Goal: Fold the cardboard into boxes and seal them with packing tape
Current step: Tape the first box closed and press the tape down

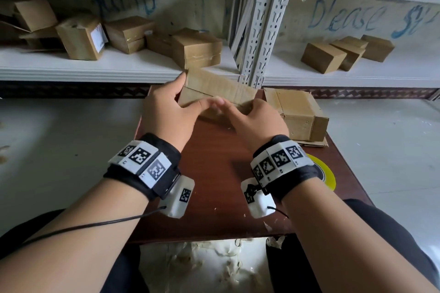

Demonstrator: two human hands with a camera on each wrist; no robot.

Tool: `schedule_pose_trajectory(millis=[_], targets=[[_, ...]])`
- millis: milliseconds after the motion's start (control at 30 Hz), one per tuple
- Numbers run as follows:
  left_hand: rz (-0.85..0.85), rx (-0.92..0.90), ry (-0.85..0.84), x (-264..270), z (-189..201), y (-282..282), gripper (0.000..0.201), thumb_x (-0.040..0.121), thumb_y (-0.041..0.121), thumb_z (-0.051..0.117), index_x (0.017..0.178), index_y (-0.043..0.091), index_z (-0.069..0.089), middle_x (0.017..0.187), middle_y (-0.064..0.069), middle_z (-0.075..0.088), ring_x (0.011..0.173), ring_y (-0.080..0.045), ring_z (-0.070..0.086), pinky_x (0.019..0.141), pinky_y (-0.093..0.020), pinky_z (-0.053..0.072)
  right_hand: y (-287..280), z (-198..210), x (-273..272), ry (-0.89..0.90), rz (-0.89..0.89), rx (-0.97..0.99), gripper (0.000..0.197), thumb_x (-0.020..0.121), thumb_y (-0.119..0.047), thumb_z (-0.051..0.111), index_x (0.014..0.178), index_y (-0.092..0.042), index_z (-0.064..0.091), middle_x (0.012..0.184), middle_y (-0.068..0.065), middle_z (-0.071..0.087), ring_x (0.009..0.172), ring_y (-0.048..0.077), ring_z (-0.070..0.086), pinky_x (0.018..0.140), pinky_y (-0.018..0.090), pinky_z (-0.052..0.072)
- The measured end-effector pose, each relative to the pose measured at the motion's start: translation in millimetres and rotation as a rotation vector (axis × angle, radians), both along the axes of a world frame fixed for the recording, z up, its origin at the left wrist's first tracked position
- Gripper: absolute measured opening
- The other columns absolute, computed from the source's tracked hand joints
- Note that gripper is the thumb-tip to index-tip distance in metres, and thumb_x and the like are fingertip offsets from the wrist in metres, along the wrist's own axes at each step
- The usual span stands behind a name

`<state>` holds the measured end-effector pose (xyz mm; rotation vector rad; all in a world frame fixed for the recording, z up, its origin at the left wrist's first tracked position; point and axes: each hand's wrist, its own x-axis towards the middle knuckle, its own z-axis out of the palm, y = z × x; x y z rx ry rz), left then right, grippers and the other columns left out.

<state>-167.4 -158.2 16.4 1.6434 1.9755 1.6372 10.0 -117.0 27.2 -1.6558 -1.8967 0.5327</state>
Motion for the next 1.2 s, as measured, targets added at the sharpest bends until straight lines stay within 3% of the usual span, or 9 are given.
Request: schedule_pose_trajectory(millis=[167, 233, 333, 467, 600, 800, 933, 1033, 1200], targets=[[-0.106, 0.050, -0.157, -18.5, -0.3, 6.9, 0.032, 0.087, 0.048, 0.074, 0.107, 0.024, 0.079, 0.088, 0.015, 0.075, 0.081, 0.001, 0.065, 0.081, -0.031, 0.056, 6.1, 8.3, 6.9, -0.042, 0.016, 0.066, 0.059, 0.099, -0.068, 0.047, 0.065, -0.020, 0.057, 0.057, -0.007, 0.057, 0.061, 0.017, 0.058, 0.060, 0.031, 0.040], [-0.098, -0.022, -0.086, -29.7, -10.5, 13.0, 0.046, 0.090, 0.053, 0.066, 0.070, 0.012, 0.065, 0.061, 0.005, 0.051, 0.061, -0.010, 0.043, 0.062, -0.034, 0.043, 7.0, 6.0, 7.9, -0.107, 0.028, 0.067, 0.059, 0.103, -0.061, 0.046, 0.067, -0.017, 0.061, 0.060, -0.002, 0.057, 0.065, 0.025, 0.059, 0.064, 0.031, 0.042], [-0.099, -0.228, -0.014, -40.3, -22.3, 17.8, 0.054, 0.086, 0.050, 0.068, 0.057, 0.010, 0.046, 0.054, 0.002, 0.042, 0.053, -0.018, 0.038, 0.056, -0.035, 0.040, 10.9, -3.4, 10.5, -0.172, 0.039, 0.036, 0.049, 0.102, -0.055, 0.053, 0.085, -0.014, 0.073, 0.073, 0.004, 0.065, 0.076, 0.030, 0.064, 0.069, 0.031, 0.045], [-0.072, -0.621, 0.188, -32.2, -24.3, 6.9, 0.056, 0.082, 0.057, 0.077, 0.063, 0.005, 0.069, 0.061, -0.011, 0.068, 0.059, -0.030, 0.066, 0.054, -0.031, 0.047, 14.6, -4.4, 10.9, -0.229, 0.074, -0.003, 0.025, 0.098, -0.039, 0.068, 0.095, -0.014, 0.071, 0.089, 0.007, 0.071, 0.087, 0.030, 0.066, 0.071, 0.030, 0.043], [-0.106, -0.590, -0.394, -12.3, -20.3, -1.0, 0.095, 0.063, 0.095, 0.059, 0.089, 0.004, 0.070, 0.078, -0.015, 0.075, 0.067, -0.026, 0.077, 0.071, -0.045, 0.065, 9.5, 0.8, 15.4, -0.234, 0.098, -0.007, 0.021, 0.094, -0.034, 0.073, 0.096, -0.013, 0.071, 0.091, 0.007, 0.071, 0.090, 0.030, 0.067, 0.073, 0.030, 0.046], [-0.022, -0.498, -0.610, -21.3, -24.8, 0.8, 0.065, 0.086, 0.063, 0.072, 0.094, -0.002, 0.068, 0.102, -0.019, 0.074, 0.077, -0.033, 0.077, 0.071, -0.052, 0.065, -9.2, 5.1, 8.1, 0.132, 0.043, 0.008, 0.070, 0.084, -0.087, 0.049, 0.090, -0.018, 0.059, 0.076, -0.003, 0.068, 0.073, 0.017, 0.067, 0.066, 0.033, 0.052], [-0.055, -0.406, -0.396, -16.6, -24.9, -3.3, 0.053, 0.079, 0.053, 0.082, 0.117, 0.018, 0.072, 0.103, -0.004, 0.075, 0.098, -0.028, 0.074, 0.083, -0.050, 0.063, -9.3, 0.1, 5.9, 0.291, 0.009, -0.134, 0.102, 0.074, -0.101, 0.027, 0.124, -0.018, 0.060, 0.108, 0.006, 0.072, 0.100, 0.026, 0.070, 0.093, 0.045, 0.056], [-0.172, -0.337, -0.353, -10.8, -18.8, -7.3, 0.025, 0.080, 0.024, 0.088, 0.102, 0.033, 0.078, 0.091, 0.015, 0.079, 0.096, -0.005, 0.074, 0.100, -0.034, 0.057, -12.8, -3.5, 0.1, 0.416, 0.015, -0.264, 0.124, 0.064, -0.107, 0.016, 0.135, -0.017, 0.063, 0.127, 0.004, 0.069, 0.111, 0.022, 0.066, 0.104, 0.045, 0.050], [-0.127, -0.474, -0.650, -3.4, -6.6, -1.1, 0.078, 0.051, 0.090, 0.074, 0.088, 0.021, 0.068, 0.096, 0.008, 0.070, 0.095, -0.016, 0.065, 0.088, -0.038, 0.052, -12.9, -9.5, -4.6, 0.525, -0.063, -0.296, 0.089, 0.096, -0.080, 0.025, 0.143, -0.011, 0.054, 0.125, -0.008, 0.052, 0.109, 0.010, 0.047, 0.093, 0.026, 0.031]])
